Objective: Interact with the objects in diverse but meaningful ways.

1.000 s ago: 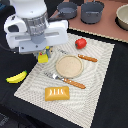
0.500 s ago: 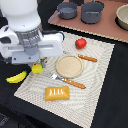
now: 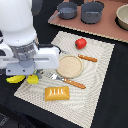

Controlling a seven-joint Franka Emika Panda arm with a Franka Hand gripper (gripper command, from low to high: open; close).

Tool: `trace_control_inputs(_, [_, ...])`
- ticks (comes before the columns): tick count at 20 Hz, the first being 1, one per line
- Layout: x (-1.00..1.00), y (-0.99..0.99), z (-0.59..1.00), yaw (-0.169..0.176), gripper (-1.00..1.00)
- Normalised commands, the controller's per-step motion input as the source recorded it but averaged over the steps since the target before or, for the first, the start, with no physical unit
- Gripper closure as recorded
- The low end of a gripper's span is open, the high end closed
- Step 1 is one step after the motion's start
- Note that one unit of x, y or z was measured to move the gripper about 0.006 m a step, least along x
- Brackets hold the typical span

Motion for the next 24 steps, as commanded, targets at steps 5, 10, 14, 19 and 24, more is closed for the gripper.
trace_control_inputs(5, [0.40, -0.47, -0.10, 0.000, 1.00])
trace_control_inputs(10, [0.33, -0.31, -0.05, 0.000, -1.00])
trace_control_inputs(14, [0.27, -0.29, 0.24, 0.000, -1.00])
trace_control_inputs(19, [0.02, -0.13, 0.86, 0.003, -1.00])
trace_control_inputs(24, [-0.22, 0.05, 0.86, 0.012, -1.00])
